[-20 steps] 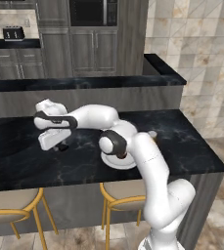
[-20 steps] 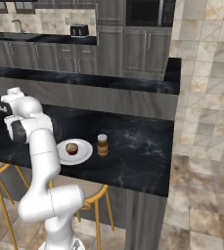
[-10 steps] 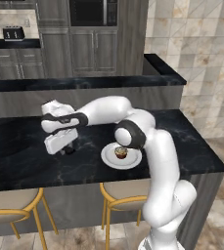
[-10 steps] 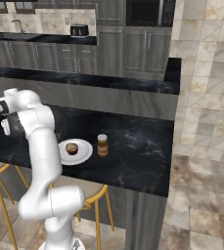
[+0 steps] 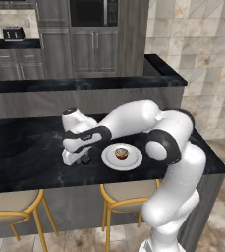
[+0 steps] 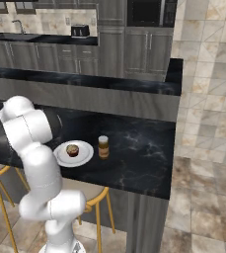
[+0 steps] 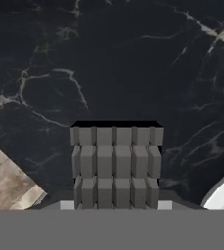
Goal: Take the cinnamon bottle from the cabinet and place it on the dining table, next to the plate with the cupcake. Then take the chocolate from the dining counter and place it on the cupcake plate.
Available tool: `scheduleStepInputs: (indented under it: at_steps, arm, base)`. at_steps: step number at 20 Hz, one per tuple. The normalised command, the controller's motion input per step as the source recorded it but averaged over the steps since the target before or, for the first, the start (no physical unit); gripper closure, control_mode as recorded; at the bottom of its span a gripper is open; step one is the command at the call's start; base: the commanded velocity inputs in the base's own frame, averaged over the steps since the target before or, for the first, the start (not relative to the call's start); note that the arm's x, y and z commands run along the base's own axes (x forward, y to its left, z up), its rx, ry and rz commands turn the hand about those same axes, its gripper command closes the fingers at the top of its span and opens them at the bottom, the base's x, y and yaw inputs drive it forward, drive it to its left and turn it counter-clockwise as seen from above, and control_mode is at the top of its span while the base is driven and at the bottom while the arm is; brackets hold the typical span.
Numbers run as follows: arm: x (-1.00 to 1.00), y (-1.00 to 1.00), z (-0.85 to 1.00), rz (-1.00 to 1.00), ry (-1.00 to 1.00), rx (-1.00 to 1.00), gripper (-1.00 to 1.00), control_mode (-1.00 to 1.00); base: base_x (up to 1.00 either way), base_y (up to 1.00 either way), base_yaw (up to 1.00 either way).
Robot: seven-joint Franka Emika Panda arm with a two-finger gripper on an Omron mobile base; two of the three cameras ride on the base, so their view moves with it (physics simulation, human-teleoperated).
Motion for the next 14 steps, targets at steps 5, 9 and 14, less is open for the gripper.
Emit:
scheduleStepInputs:
  at_steps: [5,9,14]
  arm:
    - [-0.29,-0.57,0.3,-0.12,0.0,0.22,1.0,-1.0]
    - [-0.26,-0.57,0.13,-0.14,0.0,0.13,1.0,-1.0]
    - [-0.06,-0.42,0.0,-0.14,0.0,0.0,1.0,-1.0]
  base:
    - [0.0,0.0,0.0]
    - [0.0,0.0,0.0]
    - [0.0,0.0,0.0]
